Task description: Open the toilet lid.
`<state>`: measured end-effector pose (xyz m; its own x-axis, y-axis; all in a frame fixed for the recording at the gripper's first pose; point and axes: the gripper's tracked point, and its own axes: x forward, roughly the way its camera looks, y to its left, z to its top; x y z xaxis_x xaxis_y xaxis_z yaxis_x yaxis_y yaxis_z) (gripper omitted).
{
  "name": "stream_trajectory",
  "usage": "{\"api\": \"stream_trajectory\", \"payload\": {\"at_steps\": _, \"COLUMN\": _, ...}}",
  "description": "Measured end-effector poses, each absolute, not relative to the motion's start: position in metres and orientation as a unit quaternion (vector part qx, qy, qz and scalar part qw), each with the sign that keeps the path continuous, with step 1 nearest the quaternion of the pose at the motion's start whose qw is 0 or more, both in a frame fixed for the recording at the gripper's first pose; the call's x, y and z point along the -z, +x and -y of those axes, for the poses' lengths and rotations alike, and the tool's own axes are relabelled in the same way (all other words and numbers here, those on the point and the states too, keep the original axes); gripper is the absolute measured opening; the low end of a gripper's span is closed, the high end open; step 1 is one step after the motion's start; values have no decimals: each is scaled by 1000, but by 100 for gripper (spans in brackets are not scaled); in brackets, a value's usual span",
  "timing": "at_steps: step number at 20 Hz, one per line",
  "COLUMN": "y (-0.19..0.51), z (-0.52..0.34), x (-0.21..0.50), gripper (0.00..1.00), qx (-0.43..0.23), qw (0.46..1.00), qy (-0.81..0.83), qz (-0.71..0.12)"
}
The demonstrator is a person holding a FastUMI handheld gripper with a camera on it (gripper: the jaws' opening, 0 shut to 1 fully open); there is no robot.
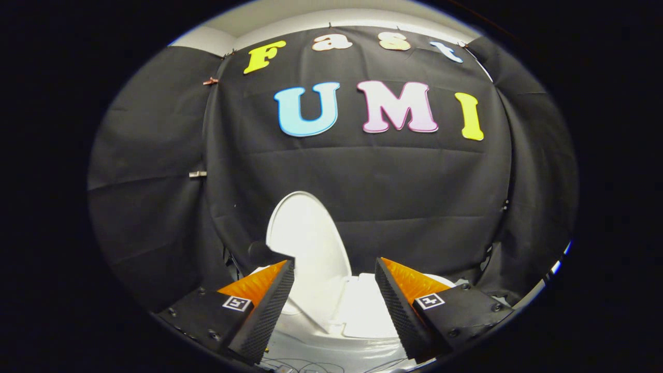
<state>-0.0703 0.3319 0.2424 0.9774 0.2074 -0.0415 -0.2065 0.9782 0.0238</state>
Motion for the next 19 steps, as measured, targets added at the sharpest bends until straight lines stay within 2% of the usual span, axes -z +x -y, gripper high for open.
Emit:
{"api": "stream_trajectory", "payload": {"at_steps": 8, "y": -65, "z": -195, "x": -262, "gripper": 99, "qx": -52, "qw": 998, "qy": 25, "qz": 32}}
{"api": "stream_trajectory", "payload": {"at_steps": 19, "y": -66, "z": -129, "x": -263, "gripper": 98, "qx": -37, "qw": 997, "qy": 18, "qz": 64}}
